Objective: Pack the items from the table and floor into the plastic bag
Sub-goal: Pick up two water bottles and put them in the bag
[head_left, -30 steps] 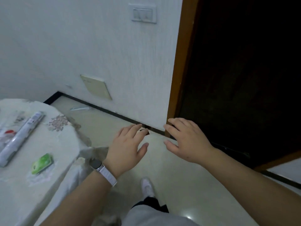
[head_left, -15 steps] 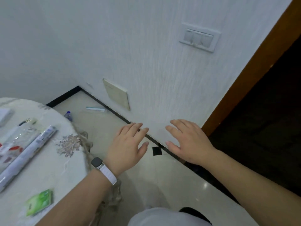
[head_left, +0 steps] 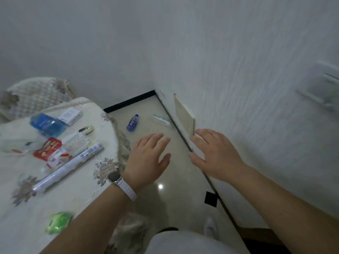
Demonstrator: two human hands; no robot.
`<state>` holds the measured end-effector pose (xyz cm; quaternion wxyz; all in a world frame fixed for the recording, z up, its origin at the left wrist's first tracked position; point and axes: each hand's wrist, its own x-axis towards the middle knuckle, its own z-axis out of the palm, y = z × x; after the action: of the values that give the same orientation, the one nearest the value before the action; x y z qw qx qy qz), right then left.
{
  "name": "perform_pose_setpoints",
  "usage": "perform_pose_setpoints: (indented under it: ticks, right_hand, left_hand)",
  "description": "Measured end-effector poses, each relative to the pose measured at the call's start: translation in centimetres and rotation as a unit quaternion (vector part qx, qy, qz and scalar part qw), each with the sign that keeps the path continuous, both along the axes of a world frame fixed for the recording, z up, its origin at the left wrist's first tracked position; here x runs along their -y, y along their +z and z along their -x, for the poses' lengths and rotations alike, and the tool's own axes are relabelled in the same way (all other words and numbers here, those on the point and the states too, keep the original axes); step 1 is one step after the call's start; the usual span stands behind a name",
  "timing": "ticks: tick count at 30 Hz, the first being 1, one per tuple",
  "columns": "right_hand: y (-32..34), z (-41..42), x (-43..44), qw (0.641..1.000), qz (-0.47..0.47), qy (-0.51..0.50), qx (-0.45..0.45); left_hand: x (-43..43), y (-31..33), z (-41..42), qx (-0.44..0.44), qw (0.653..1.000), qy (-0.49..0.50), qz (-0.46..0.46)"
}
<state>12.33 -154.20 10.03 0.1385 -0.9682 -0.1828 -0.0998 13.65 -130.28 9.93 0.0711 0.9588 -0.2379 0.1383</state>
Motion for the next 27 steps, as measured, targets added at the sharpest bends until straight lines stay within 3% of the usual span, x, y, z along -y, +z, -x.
perform_pose_setpoints:
  ticks: [12,20,27]
  right_hand:
    - [-1.2,-15.2,-7.5,0.978,0.019,0.208,0.000]
    - [-2.7,-24.8,-17.1,0.959,0.060,0.274,-0.039]
    - [-0.6,-34.2,-27.0,0.940,0.111,0.322,-0.001]
  left_hand:
    - [-8.0,-0.2,-3.1,-0.051,0.968,0.248,0.003]
    - [-15.9,-4.7,-11.5,-0.068,0.941,0.324,0.066]
    - [-24.9,-5.5,-19.0,-0.037,0.921,0.372,0.106]
